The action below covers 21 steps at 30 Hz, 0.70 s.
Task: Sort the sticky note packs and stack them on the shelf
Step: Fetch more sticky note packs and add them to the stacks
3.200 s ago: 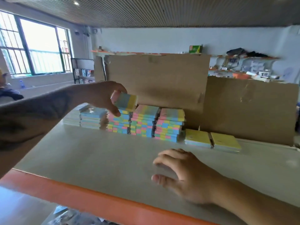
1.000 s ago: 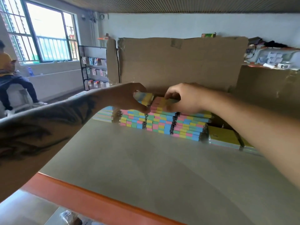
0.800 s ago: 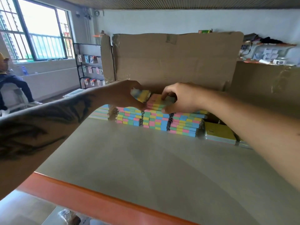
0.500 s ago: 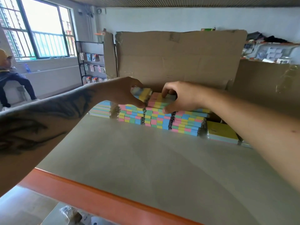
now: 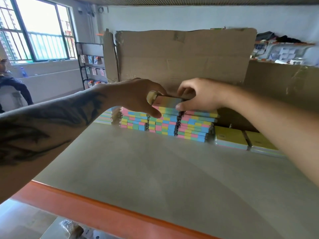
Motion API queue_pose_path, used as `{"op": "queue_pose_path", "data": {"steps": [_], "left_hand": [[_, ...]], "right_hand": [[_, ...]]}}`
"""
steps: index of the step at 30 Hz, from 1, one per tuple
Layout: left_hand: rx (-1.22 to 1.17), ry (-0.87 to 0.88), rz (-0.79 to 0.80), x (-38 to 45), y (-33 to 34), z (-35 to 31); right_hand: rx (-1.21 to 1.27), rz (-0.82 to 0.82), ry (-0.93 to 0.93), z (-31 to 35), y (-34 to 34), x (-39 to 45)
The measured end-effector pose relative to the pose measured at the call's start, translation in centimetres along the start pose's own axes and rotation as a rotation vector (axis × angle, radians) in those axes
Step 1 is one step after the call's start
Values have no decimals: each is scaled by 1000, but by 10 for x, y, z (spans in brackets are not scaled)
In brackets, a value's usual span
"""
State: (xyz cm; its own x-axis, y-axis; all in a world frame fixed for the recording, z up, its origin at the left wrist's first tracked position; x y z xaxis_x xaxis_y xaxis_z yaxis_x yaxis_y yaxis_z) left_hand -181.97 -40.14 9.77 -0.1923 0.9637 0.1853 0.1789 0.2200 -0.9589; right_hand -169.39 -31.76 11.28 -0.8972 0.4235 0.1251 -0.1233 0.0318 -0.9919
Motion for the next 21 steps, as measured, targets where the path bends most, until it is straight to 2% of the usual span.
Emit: {"op": "queue_pose_path", "data": {"steps": [4,7,12,21], "left_hand": [[-6,92,14,7,0,-33],[-39,95,35,13,4,-36],[-30,117,28,15,4,-39],[-42,85,37,12,5,-38]], "right_hand": [[-31,73,36,-25,-3,-13],[-40,124,47,-32,7,-17],[12,65,40,-31,10,-16],[-16,56,35,-29,6,-18]]}}
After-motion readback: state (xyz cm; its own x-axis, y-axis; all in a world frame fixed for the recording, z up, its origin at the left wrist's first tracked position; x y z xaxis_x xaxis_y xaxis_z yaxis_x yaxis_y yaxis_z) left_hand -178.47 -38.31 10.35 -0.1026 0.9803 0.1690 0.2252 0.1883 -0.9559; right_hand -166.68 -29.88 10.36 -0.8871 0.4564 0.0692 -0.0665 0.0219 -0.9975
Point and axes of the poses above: each hand's wrist, its own x-axis towards the middle knuckle, its own y-axis out of the palm, z = x × y, the point moved 10 cm from there along x, towards the middle knuckle, and after that the axes turned 9 degrees about -x, right-handed, at the moved point
